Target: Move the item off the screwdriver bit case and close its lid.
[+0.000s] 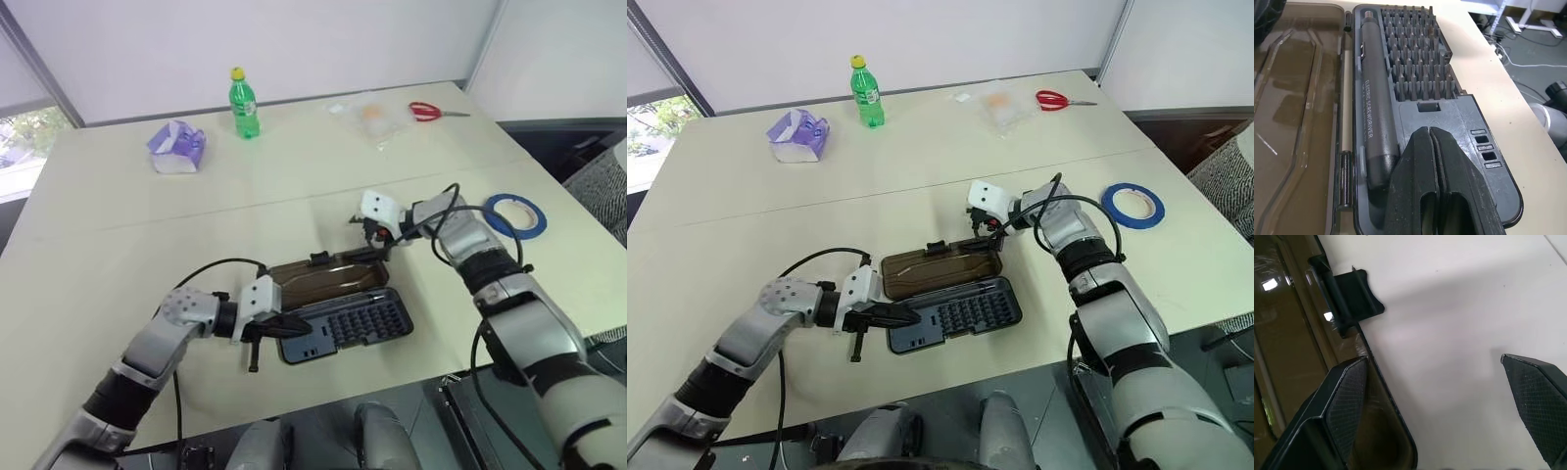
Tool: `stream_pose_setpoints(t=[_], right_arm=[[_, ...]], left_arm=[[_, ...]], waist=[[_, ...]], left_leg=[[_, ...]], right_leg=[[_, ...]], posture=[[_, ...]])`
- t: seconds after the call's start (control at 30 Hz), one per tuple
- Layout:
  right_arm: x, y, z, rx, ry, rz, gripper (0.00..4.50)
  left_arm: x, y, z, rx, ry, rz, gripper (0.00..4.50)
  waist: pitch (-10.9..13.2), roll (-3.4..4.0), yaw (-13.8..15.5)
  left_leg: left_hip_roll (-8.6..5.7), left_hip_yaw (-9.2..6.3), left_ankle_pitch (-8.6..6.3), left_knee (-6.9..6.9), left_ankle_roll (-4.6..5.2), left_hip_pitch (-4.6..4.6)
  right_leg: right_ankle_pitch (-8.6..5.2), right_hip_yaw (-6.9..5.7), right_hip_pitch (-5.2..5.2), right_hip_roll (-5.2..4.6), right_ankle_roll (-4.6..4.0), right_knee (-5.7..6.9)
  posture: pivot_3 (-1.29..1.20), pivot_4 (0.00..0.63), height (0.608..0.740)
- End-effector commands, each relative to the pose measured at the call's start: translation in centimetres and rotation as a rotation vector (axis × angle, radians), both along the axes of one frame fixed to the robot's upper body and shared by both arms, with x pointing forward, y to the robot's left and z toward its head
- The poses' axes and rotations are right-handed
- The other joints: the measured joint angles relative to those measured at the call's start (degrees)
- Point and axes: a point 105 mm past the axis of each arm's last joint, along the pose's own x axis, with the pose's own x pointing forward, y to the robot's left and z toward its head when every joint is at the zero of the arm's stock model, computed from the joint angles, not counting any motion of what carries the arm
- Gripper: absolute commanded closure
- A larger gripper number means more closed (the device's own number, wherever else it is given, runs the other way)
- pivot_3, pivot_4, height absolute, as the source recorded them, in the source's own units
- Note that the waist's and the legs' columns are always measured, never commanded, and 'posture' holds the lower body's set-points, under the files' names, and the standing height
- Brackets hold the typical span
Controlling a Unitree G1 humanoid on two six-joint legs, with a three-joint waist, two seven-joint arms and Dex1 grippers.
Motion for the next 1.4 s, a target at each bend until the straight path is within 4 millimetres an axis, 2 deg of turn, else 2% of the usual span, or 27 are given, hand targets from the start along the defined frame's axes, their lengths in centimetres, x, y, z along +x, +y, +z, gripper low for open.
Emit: stream_pose_setpoints(t=[0.03,0.13,0.17,0.2,0.27,0.33,0.37,0.43,0.77,1.0,1.1,1.17,1.23,1.4], right_arm=[[0.6,0.3,0.8,0.011,-0.035,-0.003,0.0],[0.4,0.1,0.1,-0.013,-0.014,0.004,0.0],[0.3,0.1,-0.1,-0.02,-0.005,0.012,0.55],[0.1,0.0,-0.5,-0.029,0.009,0.024,0.87],[-0.4,0.0,-1.0,-0.045,0.032,0.048,1.77],[-0.8,0.0,-1.5,-0.059,0.049,0.071,2.94],[-1.0,0.1,-1.7,-0.066,0.056,0.082,3.3],[-1.3,0.1,-2.2,-0.08,0.069,0.102,4.39],[-1.9,0.9,-3.0,-0.139,0.091,0.169,4.48],[-1.8,1.7,-0.5,-0.264,-0.157,0.334,4.48],[-2.6,2.2,1.1,-0.257,-0.254,0.391,4.48],[-3.3,2.3,1.9,-0.253,-0.299,0.413,4.48],[-4.3,2.6,2.6,-0.233,-0.329,0.426,4.48],[-5.7,3.0,3.8,-0.21,-0.406,0.419,4.48]], left_arm=[[0.8,2.4,-1.9,0.098,0.052,0.128,4.48],[0.9,2.6,-1.9,0.099,0.047,0.135,4.48],[0.9,2.6,-1.9,0.1,0.046,0.137,4.5],[0.9,2.6,-1.9,0.1,0.042,0.14,4.5],[1.1,2.7,-1.8,0.099,0.036,0.146,4.5],[1.2,2.7,-1.8,0.096,0.031,0.152,4.5],[1.2,2.6,-1.7,0.093,0.03,0.156,4.5],[1.2,2.7,-1.6,0.092,0.031,0.159,4.5],[1.4,3.3,-1.5,0.087,0.03,0.194,4.5],[0.9,3.9,-0.5,0.035,0.092,0.232,4.5],[0.9,4.5,1.1,-0.041,0.153,0.262,4.5],[1.0,4.9,2.3,-0.096,0.198,0.281,4.5],[1.5,5.3,3.8,-0.179,0.244,0.312,4.5],[3.3,5.9,7.1,-0.334,0.281,0.389,4.5]], waist=[[-0.02,0.03,-0.08],[-0.04,0.07,-0.11],[-0.04,0.07,-0.12],[-0.04,0.07,-0.17],[-0.04,0.07,-0.3],[-0.05,0.08,-0.61],[-0.05,0.08,-0.65],[-0.1,0.09,-0.75],[-0.29,-0.01,-1.0],[-0.27,0.03,-1.23],[-0.23,0.07,-1.19],[-0.23,0.07,-1.19],[-0.21,0.06,-1.2],[-0.19,0.06,-1.07]], left_leg=[[0.0,0.01,0.0,0.0,0.0,0.01],[0.04,0.02,0.01,0.0,-0.01,0.04],[0.05,0.02,0.01,0.0,-0.02,0.05],[0.07,0.02,0.01,0.0,-0.02,0.06],[0.08,0.02,0.01,0.0,-0.02,0.08],[0.1,0.02,0.02,0.0,-0.04,0.1],[0.11,0.02,0.02,0.0,-0.04,0.12],[0.11,0.01,0.02,0.0,-0.04,0.21],[0.2,0.01,0.0,-0.17,-0.05,0.48],[0.22,0.02,0.0,-0.27,-0.05,0.49],[0.23,0.02,0.0,-0.32,-0.05,0.4],[0.24,0.0,0.0,-0.28,-0.06,0.01],[0.23,0.01,0.01,-0.19,-0.08,-0.41],[0.22,-0.05,0.01,-0.21,-0.08,-0.47]], right_leg=[[0.0,0.01,0.0,0.01,0.0,0.0],[0.01,0.01,0.01,0.04,-0.02,0.01],[0.02,0.02,0.01,0.06,-0.03,0.01],[0.02,0.02,0.02,0.08,-0.03,0.01],[0.03,0.03,0.04,0.09,-0.05,0.02],[0.04,0.03,0.05,0.11,-0.07,0.03],[0.05,0.03,0.07,0.12,-0.07,0.03],[0.05,0.03,0.17,0.13,-0.07,0.03],[0.04,0.07,0.35,0.22,-0.08,0.0],[0.04,0.1,0.27,0.23,-0.09,0.0],[0.04,0.1,0.16,0.24,-0.08,0.0],[0.04,0.1,-0.19,0.24,-0.08,-0.01],[0.04,0.1,-0.61,0.24,-0.08,0.1],[0.04,0.09,-0.65,0.24,-0.08,0.03]], posture=[[0.0,0.15,0.74],[0.0,0.15,0.74],[0.0,0.15,0.74],[0.0,0.15,0.74],[0.0,0.15,0.74],[0.0,0.15,0.74],[0.0,0.15,0.74],[0.0,0.15,0.74],[0.0,0.15,0.74],[0.0,0.15,0.74],[0.0,0.15,0.74],[0.0,0.15,0.74],[0.0,0.15,0.74],[0.0,0.15,0.74]])
